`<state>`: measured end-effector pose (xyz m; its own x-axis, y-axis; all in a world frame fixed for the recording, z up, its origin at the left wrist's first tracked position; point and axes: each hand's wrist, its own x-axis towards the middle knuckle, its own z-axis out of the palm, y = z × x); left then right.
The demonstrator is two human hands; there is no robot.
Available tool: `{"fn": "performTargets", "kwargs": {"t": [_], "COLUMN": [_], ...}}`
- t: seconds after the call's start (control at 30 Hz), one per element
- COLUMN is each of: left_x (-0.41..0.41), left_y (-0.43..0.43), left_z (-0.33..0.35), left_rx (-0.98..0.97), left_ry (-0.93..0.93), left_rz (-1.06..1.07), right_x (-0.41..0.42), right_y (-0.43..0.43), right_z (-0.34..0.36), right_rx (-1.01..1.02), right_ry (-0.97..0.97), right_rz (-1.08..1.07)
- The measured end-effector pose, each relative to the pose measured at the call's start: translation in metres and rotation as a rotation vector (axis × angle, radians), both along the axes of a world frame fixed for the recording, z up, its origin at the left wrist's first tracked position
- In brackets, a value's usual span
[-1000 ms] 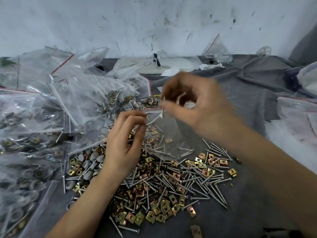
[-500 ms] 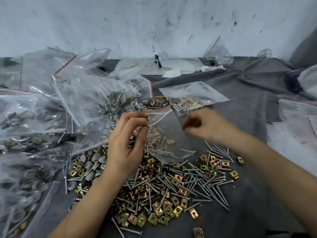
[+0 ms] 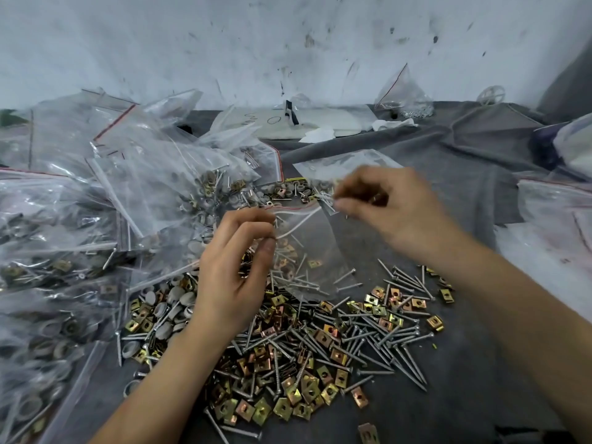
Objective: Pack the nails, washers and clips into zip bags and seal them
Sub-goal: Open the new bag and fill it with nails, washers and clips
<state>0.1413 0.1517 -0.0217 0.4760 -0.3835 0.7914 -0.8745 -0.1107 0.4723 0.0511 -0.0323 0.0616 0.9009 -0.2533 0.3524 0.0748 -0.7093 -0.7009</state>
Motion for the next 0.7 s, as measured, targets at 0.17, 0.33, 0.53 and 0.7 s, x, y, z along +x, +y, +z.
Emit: {"fn": "performTargets", "kwargs": {"t": [0.17,0.33,0.53,0.7], "left_x": [-0.003,-0.003,-0.002,-0.001], "left_y": [0.001,0.001,0.000,0.000], "left_z": [0.002,0.002,0.001,0.001], "left_rx": [0.030,0.026,-0.002,-0.026], "left_ry": [-0.067,-0.072,-0.012,0.014], "left_rz": [-0.039,-0.039,0.003,0.014], "right_x": [0.009,0.020,0.019,0.012], "right_y": [0.032,0.036,-0.009,-0.023], "right_z": [0.046,0.043,-0.006,-0.065], "right_rx": [-0.487,-0.633,-0.298,-0.582], "right_ry": [-0.004,0.150,0.195,0.594], "right_rz": [0.207,0.305,0.019,0.066]}}
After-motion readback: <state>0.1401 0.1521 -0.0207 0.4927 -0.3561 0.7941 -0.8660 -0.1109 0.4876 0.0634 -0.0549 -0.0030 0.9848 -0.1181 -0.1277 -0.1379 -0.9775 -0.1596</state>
